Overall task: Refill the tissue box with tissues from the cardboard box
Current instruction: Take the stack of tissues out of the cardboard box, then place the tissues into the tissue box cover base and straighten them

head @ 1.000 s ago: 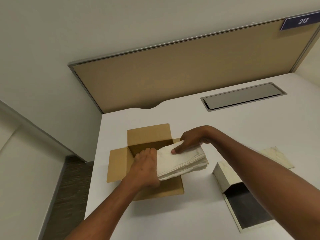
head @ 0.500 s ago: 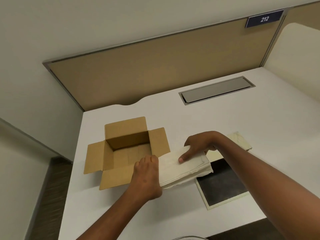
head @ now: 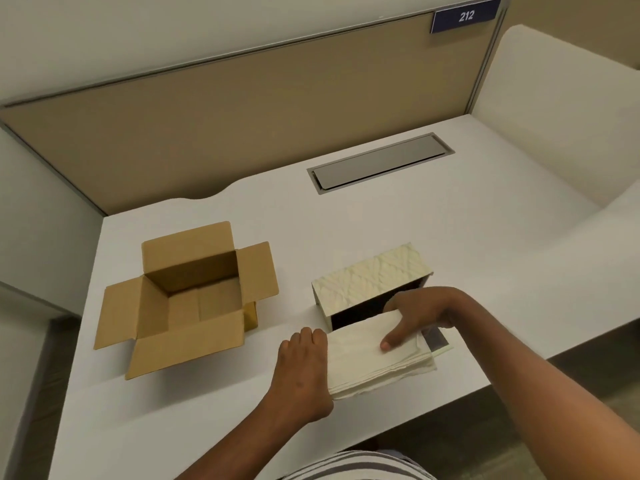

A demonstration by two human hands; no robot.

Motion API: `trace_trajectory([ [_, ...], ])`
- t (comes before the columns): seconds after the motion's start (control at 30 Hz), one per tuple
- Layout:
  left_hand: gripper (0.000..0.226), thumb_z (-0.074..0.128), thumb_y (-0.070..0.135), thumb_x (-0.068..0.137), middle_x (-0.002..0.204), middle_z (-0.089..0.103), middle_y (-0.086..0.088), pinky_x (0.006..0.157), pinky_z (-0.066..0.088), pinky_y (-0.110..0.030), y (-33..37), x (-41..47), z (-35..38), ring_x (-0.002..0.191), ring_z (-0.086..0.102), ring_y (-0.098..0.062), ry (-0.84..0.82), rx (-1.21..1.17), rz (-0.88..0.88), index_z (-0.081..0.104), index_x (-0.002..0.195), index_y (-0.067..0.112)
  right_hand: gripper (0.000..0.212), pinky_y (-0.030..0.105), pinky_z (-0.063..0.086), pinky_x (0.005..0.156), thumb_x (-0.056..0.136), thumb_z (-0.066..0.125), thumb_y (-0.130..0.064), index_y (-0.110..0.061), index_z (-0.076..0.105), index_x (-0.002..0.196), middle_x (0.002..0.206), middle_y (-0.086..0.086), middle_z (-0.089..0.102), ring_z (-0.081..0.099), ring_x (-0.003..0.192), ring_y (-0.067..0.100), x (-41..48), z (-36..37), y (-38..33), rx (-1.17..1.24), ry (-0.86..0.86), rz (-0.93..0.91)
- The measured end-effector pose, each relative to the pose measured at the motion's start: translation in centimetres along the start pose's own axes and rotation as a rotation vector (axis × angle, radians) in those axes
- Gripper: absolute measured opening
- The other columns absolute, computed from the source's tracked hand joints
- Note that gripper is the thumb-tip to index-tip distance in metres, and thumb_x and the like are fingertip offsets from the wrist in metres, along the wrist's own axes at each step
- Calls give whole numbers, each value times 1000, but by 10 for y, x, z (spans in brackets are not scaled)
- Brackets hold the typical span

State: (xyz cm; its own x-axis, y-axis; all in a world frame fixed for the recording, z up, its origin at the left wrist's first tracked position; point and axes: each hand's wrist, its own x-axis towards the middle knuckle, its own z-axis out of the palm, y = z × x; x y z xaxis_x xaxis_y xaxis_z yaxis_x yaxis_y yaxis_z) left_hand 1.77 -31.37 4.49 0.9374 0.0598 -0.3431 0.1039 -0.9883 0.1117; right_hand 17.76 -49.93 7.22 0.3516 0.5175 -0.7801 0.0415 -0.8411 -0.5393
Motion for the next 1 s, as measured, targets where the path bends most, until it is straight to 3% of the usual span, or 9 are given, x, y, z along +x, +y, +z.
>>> trace_trajectory([
  [0.13,80,79,33,62,123,42,-2,91,35,-29,28,22,25,107,41,-17,-9,-6,7,32,125,21,59,27,59,68,61,89,-33,-10,64,109,102,4,71,70,91,19,5,-2,43,153,107,80],
  [0.23,79,81,32,60,122,43,-3,92,36,-29,46,40,42,108,42,-18,-16,-18,-9,33,122,21,66,40,59,83,55,94,-20,-10,63,112,109,9,70,66,101,27,13,-1,70,381,202,189],
  [0.33,77,81,29,60,122,42,-5,95,36,-31,61,56,55,110,42,-20,-22,-1,-16,33,120,19,66,44,57,88,50,95,-14,-4,65,108,104,11,71,67,98,29,16,1,85,524,294,241],
  [0.43,75,79,27,60,121,43,-7,97,37,-33,69,69,63,110,43,-22,-11,19,-7,34,119,17,93,45,56,90,33,98,-21,1,61,115,108,13,68,65,99,31,27,4,102,633,413,256],
  [0.5,75,79,28,60,120,44,-7,95,38,-33,71,78,66,109,43,-22,1,28,0,35,120,15,103,44,54,90,32,98,-23,2,55,122,114,14,64,62,101,31,34,5,108,673,476,230],
  [0.6,71,77,20,61,119,46,-7,94,38,-33,72,90,67,107,44,-22,5,40,-10,37,120,13,62,37,52,83,54,93,-13,-1,58,104,101,10,64,60,87,23,35,5,101,691,549,215],
  [0.67,70,76,16,62,119,47,-7,96,37,-33,72,95,69,108,45,-22,7,24,-24,38,121,13,51,36,50,81,61,90,-11,-6,56,99,96,7,62,59,89,24,41,2,102,697,579,213],
  [0.83,68,71,15,65,122,48,-7,98,36,-33,67,103,79,112,46,-23,-2,10,-36,35,123,13,66,36,51,84,61,91,-16,-4,58,116,114,12,61,58,101,28,58,0,107,631,590,201],
  [1.0,82,73,24,65,129,44,-7,104,35,-36,60,107,87,119,42,-24,-32,-46,-3,28,132,13,78,42,51,96,62,90,-20,-5,51,127,125,12,57,56,112,32,69,0,110,594,580,225],
])
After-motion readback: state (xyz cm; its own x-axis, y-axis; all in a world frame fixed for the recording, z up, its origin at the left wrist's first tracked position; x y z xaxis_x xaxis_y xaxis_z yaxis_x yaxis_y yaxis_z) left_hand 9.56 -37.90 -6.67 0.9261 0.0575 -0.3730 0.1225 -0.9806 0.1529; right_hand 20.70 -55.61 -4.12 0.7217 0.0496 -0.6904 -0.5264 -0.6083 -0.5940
